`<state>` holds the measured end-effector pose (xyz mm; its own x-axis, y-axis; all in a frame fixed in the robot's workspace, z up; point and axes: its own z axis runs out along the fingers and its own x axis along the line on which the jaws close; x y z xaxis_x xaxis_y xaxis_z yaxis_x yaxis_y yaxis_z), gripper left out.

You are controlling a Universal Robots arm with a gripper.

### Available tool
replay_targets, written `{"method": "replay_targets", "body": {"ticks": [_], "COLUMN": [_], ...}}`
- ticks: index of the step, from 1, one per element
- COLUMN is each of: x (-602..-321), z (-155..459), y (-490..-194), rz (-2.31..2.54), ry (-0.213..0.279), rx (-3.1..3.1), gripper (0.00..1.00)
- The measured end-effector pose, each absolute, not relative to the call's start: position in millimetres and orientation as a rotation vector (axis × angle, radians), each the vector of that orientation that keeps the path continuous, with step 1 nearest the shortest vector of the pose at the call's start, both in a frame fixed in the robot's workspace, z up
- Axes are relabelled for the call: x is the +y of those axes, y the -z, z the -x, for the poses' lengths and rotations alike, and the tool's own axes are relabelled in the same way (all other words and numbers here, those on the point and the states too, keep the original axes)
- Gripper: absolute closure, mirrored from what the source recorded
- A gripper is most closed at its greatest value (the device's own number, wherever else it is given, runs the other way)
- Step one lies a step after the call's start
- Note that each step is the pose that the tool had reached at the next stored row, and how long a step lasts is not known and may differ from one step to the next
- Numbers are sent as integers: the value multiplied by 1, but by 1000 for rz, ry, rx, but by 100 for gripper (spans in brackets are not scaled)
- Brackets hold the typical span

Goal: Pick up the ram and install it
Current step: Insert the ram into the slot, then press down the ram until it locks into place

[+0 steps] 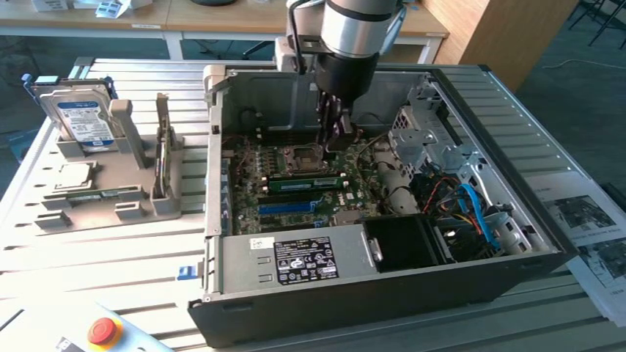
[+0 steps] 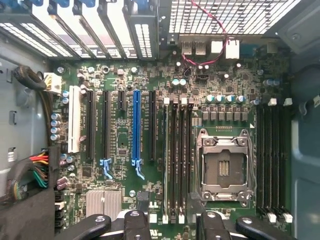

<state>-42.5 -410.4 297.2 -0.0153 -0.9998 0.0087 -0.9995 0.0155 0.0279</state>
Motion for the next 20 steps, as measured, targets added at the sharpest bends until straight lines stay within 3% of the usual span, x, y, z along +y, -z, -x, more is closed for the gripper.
{"method": "replay_targets", "body": {"ticks": [20], "x": [-410], "z": [42], "y": [-317], "rz": [-2186], "ry": [20], "rx": [-2219], "gripper": [57]}}
